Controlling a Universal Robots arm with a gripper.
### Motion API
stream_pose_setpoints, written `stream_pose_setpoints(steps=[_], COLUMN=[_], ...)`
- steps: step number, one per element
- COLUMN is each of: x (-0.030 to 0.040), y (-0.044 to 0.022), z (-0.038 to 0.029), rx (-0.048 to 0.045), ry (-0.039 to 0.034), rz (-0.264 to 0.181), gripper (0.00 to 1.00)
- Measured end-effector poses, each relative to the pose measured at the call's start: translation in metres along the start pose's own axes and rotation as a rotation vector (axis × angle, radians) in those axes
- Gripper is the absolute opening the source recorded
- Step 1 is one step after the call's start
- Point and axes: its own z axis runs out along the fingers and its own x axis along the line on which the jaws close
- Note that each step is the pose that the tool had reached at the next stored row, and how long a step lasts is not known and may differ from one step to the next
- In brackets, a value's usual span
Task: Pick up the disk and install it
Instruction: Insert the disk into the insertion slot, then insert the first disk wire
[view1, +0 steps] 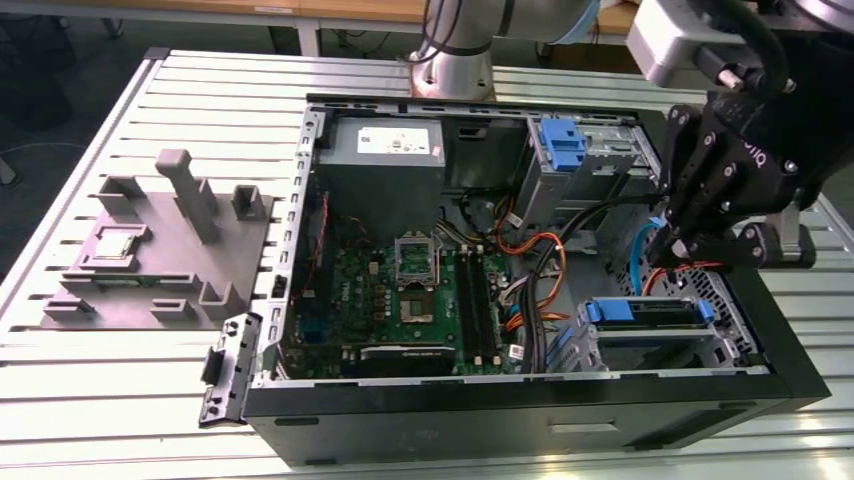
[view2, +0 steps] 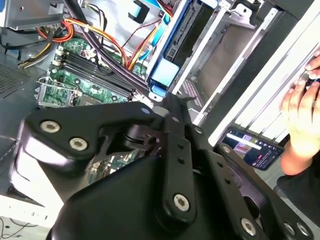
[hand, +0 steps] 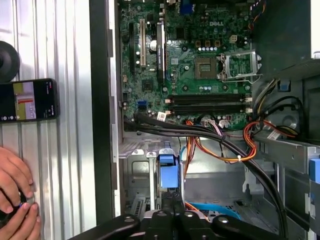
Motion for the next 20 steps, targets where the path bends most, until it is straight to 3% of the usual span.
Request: stream_pose_setpoints(steps=[3, 16, 20], x=[0.0000, 0.0000, -0.0002], y=[0.0000, -0.0001, -0.0044], z=[0.0032, 0.0034, 0.0035], rx=[0.0014, 0.0020, 0.0020], ry=[0.0011, 0.0009, 0.0008], rz=[0.000, 0.000, 0.000], gripper=[0.10, 0.10, 0.10])
